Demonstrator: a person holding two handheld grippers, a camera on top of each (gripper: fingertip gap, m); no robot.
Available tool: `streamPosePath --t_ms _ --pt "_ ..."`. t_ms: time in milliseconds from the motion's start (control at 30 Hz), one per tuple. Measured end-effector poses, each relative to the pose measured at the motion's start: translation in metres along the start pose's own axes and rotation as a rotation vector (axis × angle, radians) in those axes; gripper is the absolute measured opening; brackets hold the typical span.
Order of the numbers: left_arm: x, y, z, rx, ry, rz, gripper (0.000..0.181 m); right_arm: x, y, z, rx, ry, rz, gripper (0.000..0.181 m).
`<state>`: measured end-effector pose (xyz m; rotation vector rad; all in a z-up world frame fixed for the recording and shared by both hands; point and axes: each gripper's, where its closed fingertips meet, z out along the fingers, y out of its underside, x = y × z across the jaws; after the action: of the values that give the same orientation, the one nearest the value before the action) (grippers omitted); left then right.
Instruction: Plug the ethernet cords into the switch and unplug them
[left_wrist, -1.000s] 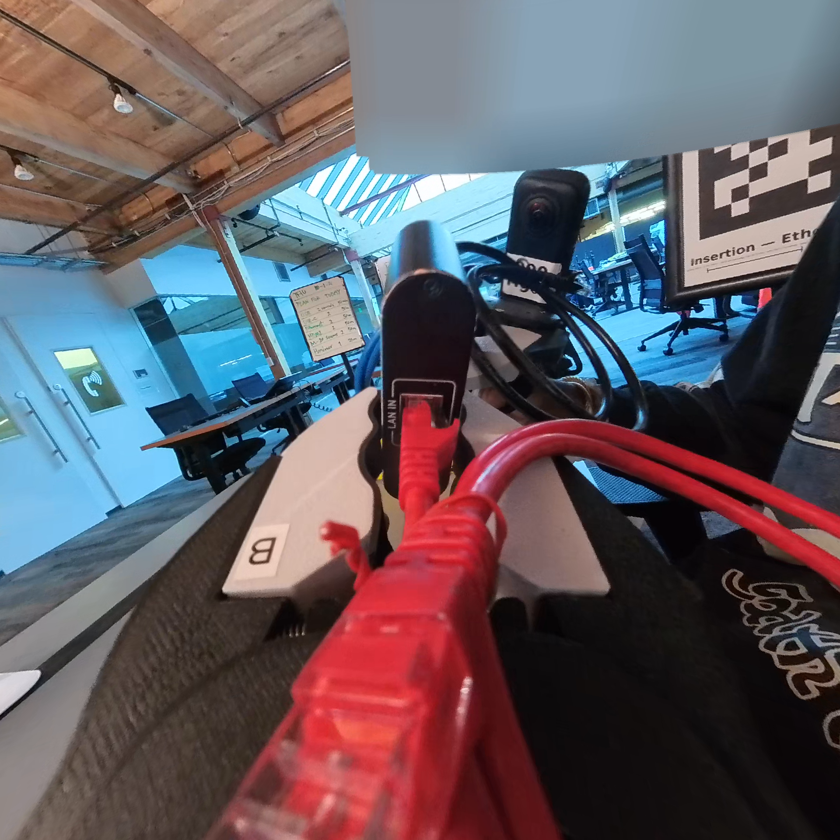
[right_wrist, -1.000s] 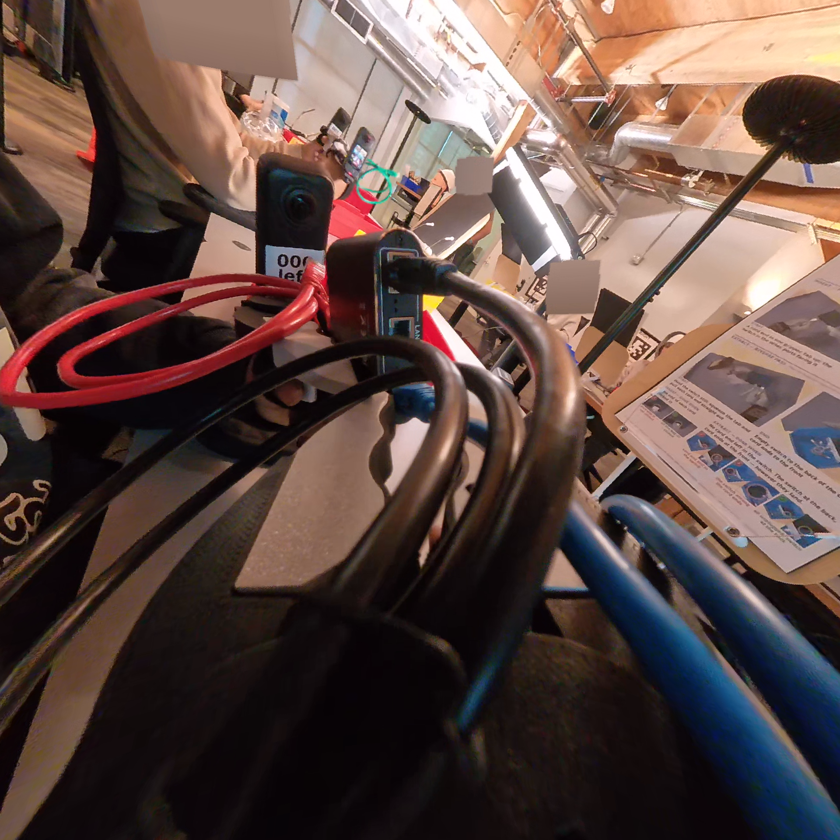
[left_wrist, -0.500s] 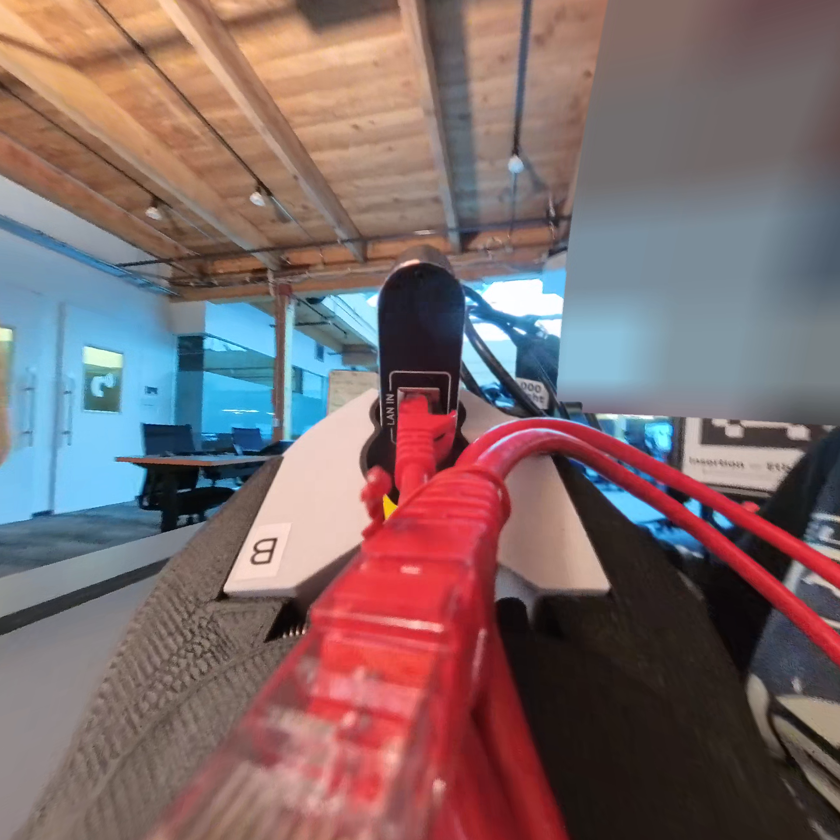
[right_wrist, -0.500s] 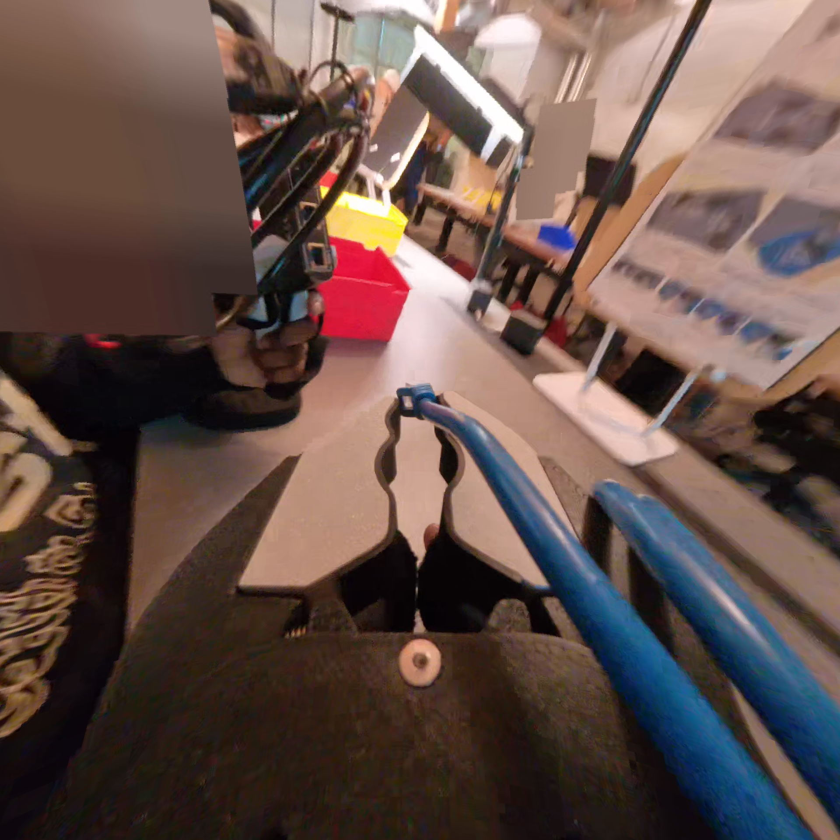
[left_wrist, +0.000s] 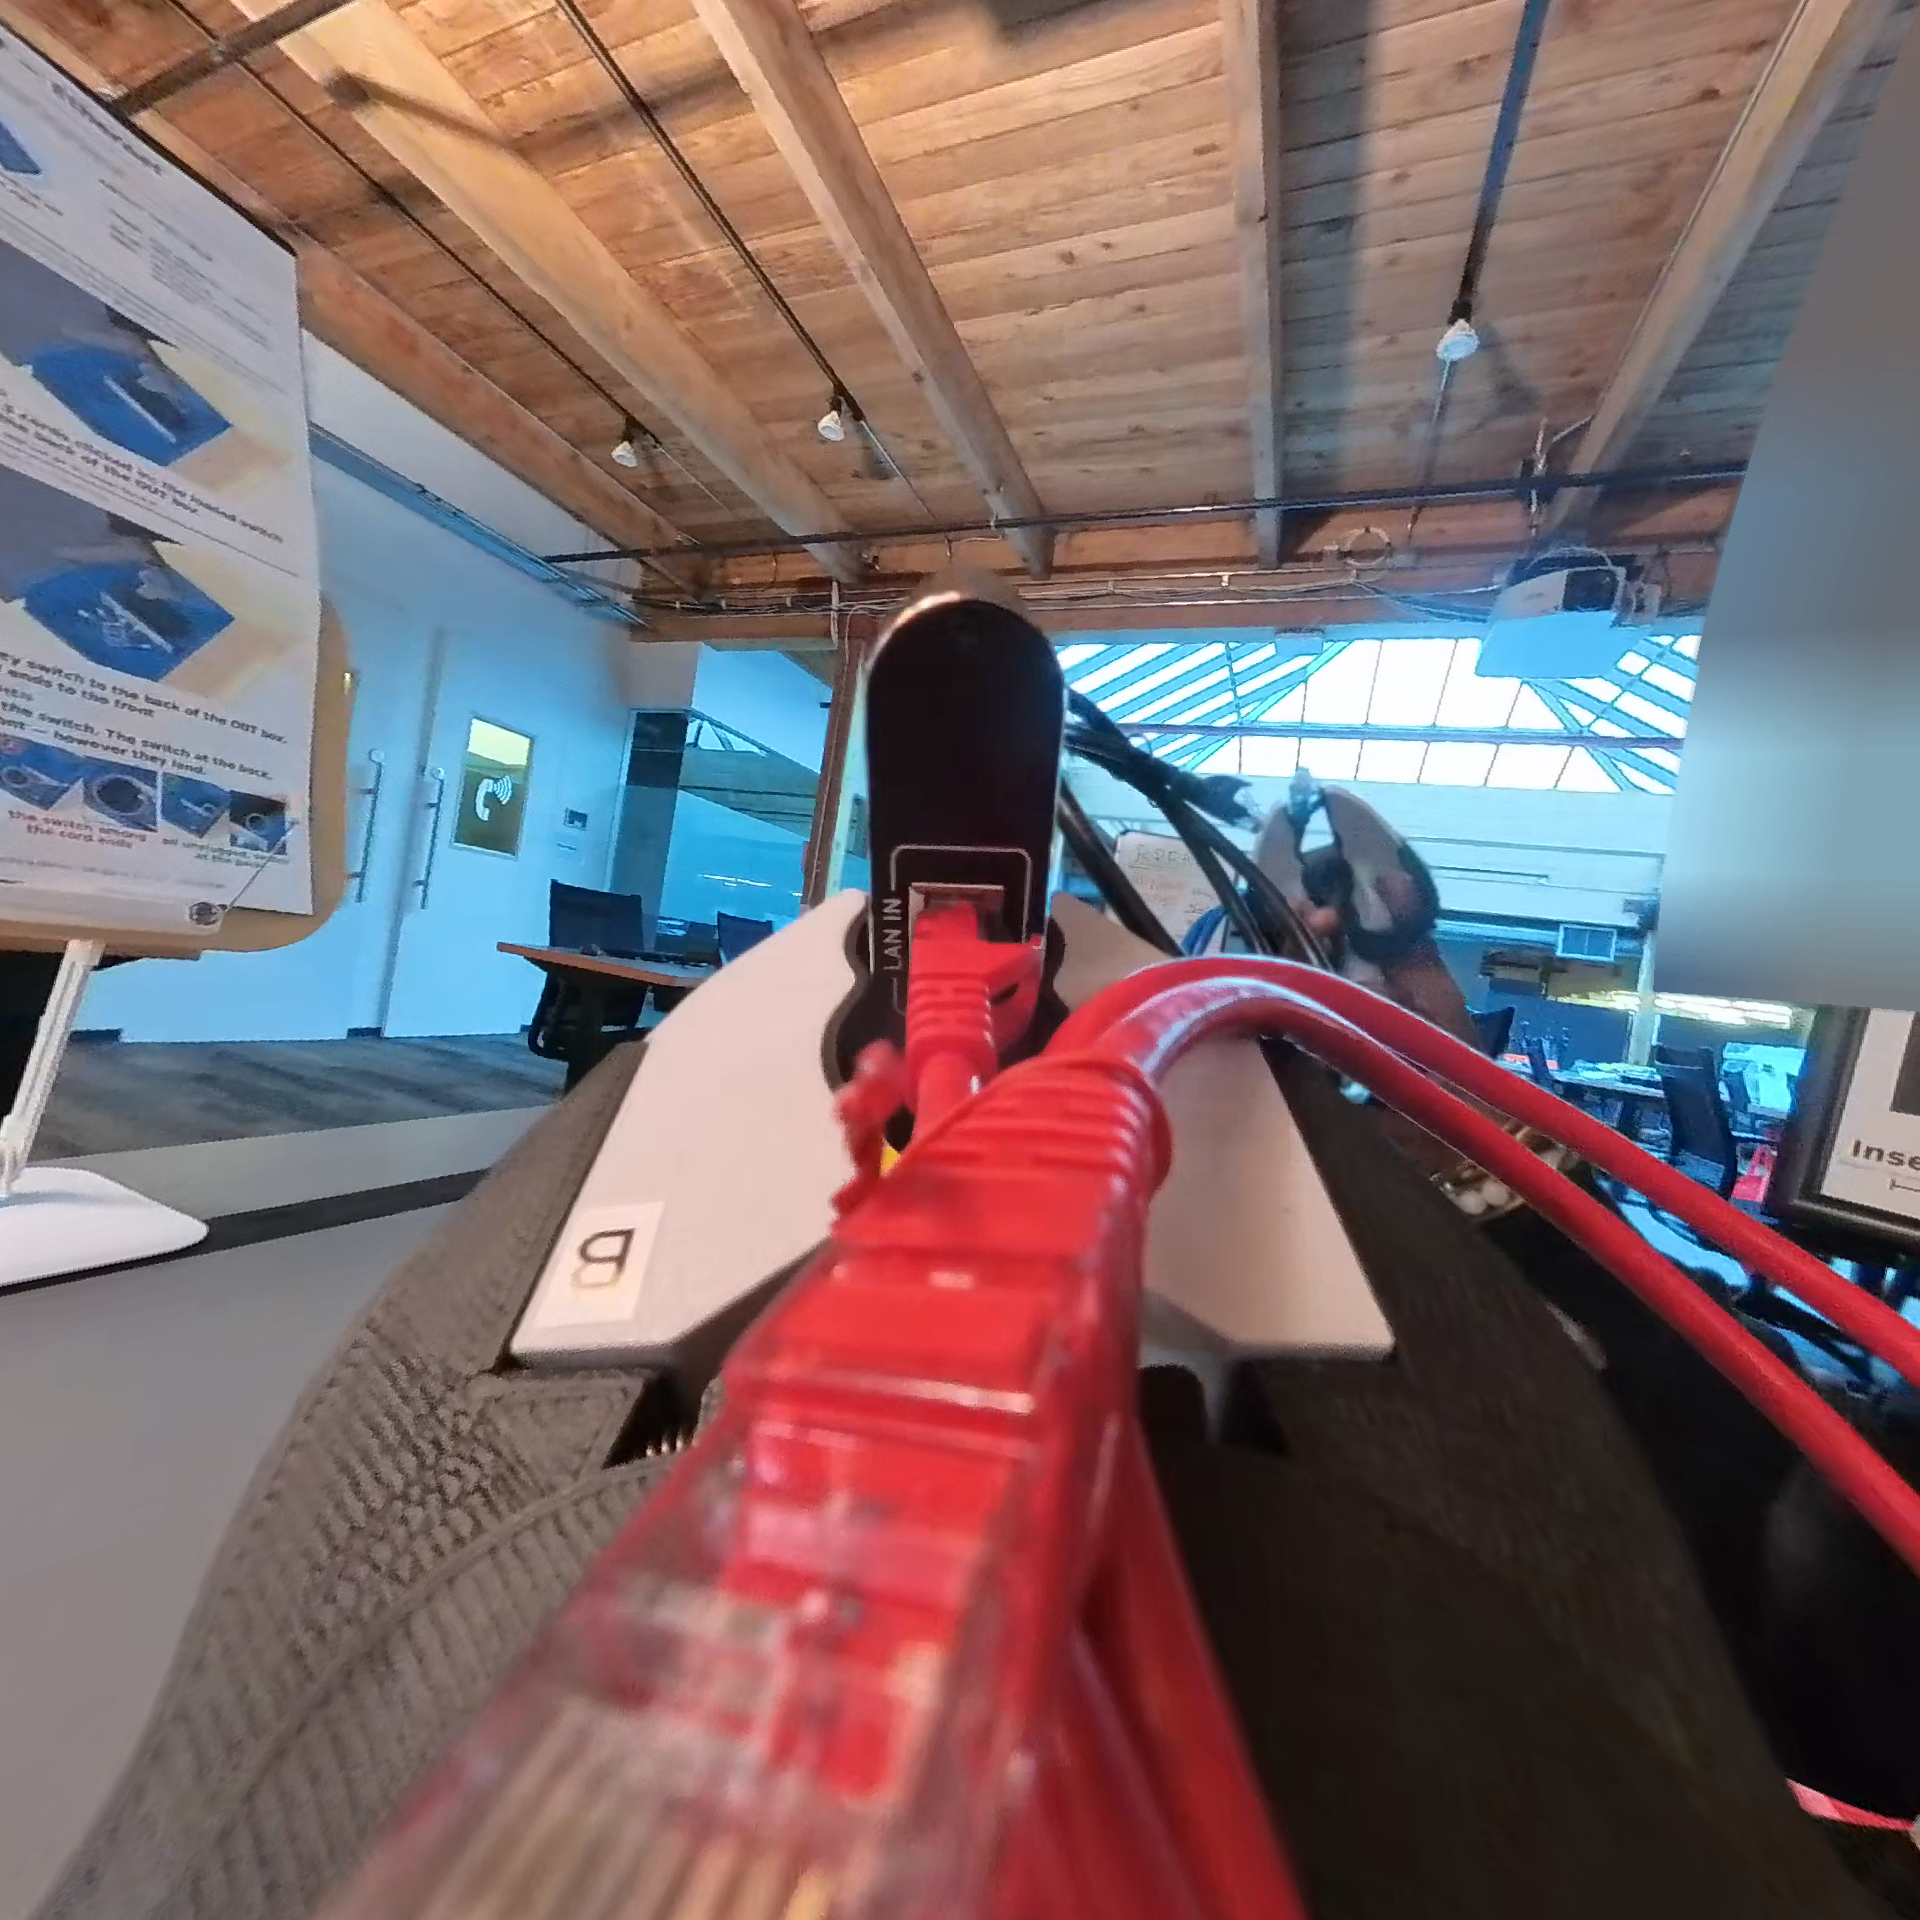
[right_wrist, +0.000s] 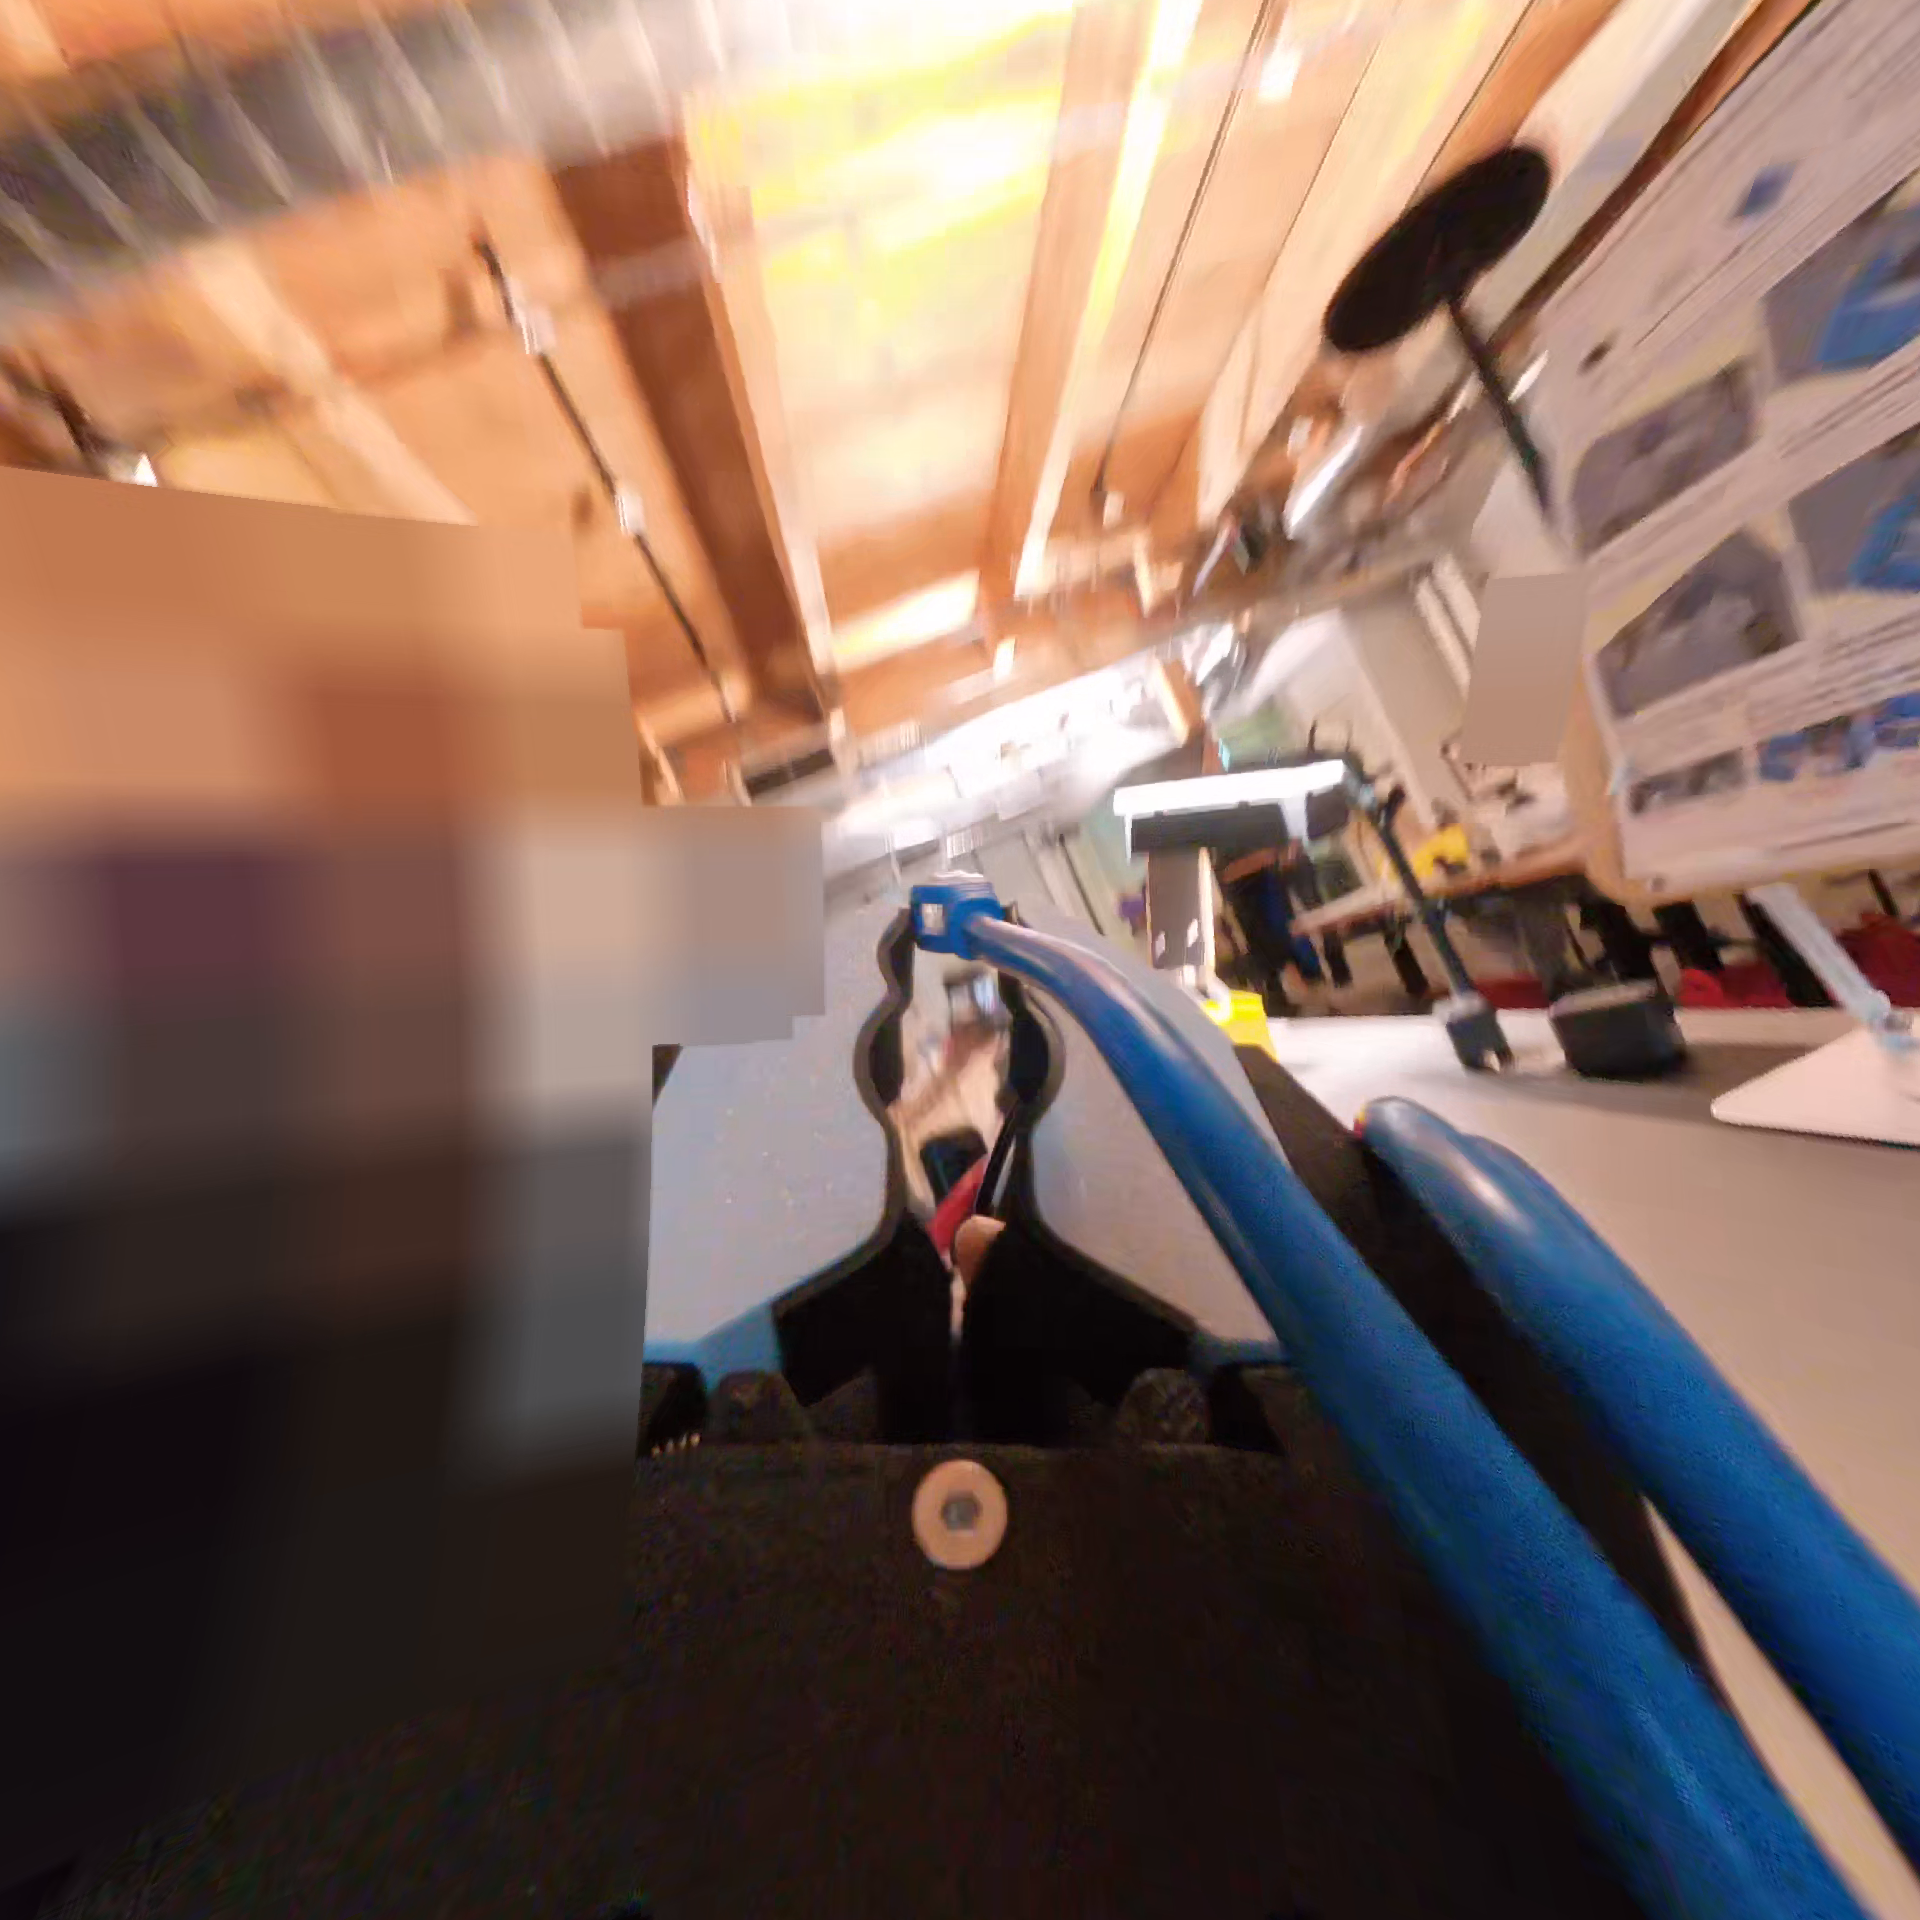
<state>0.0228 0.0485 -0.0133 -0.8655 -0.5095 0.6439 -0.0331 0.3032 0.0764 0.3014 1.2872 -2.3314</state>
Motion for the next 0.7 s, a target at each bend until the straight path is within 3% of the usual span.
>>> streamPosePath --t_ms 100,267,467,700 --pt "-0.001 0.001 0.000 -0.003 0.001 -0.013 0.026 0.021 -0.034 -0.034 0.177 0.050 0.076 0.015" --pt "-0.004 0.000 -0.001 0.002 -0.009 -0.018 0.026 0.059 -0.055 -0.081 0.291 0.120 0.143 0.015" --pt "0.000 0.002 0.001 -0.016 0.004 0.001 0.026 0.110 -0.051 -0.116 0.351 0.210 0.273 0.015" --pt "0.002 0.005 0.002 -0.035 0.014 0.012 0.026 0.144 -0.045 -0.137 0.417 0.363 0.348 0.023"
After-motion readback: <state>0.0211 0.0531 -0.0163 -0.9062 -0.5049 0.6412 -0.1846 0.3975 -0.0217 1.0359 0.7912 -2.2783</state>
